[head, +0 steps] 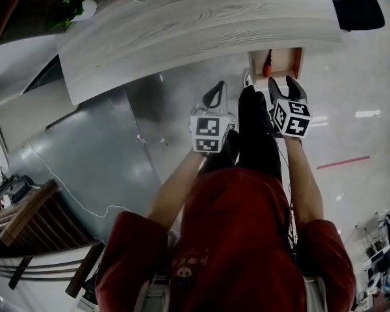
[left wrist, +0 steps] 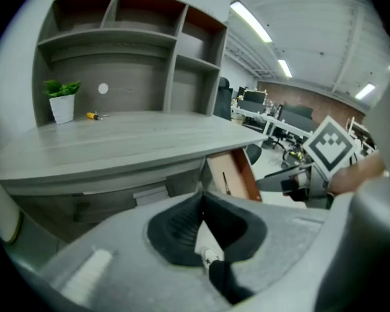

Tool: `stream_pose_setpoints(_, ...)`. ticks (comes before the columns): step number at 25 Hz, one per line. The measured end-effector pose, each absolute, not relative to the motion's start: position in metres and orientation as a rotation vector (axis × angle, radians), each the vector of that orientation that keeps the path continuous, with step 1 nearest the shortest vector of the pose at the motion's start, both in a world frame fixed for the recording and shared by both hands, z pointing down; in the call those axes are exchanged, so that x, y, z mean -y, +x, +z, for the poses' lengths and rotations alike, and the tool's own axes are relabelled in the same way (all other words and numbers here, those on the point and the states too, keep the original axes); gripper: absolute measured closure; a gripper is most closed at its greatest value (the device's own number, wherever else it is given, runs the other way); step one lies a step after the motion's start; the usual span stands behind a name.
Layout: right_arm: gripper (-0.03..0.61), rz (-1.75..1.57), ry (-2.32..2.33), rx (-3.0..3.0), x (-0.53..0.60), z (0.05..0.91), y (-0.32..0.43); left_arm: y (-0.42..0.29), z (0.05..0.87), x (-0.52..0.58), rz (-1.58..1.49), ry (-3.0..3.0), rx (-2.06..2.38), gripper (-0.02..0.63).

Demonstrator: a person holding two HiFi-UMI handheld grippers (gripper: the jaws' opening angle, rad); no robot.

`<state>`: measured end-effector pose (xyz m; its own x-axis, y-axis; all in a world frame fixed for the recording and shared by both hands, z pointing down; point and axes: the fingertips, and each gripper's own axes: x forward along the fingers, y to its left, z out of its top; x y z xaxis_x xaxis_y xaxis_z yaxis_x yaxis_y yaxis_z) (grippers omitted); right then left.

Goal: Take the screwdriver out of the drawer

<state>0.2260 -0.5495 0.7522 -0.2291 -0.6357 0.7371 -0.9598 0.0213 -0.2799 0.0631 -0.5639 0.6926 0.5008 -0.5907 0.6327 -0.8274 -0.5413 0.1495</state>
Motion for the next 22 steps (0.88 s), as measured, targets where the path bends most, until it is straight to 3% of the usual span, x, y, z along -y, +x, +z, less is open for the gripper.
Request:
stream_pose_setpoints(13, 0.357, 1.159, 1.453, 1.774, 0.572, 0.884, 0.221, 0.081, 0.781, 0.567, 0.833, 2.227, 1.119, 0.612)
stream_pose_setpoints(22, 0.357, 1.175, 1.377, 1.666, 0.584, 0.921, 0.221, 0.079, 0.803, 0.576, 0.846, 2.187, 1.11, 0.612)
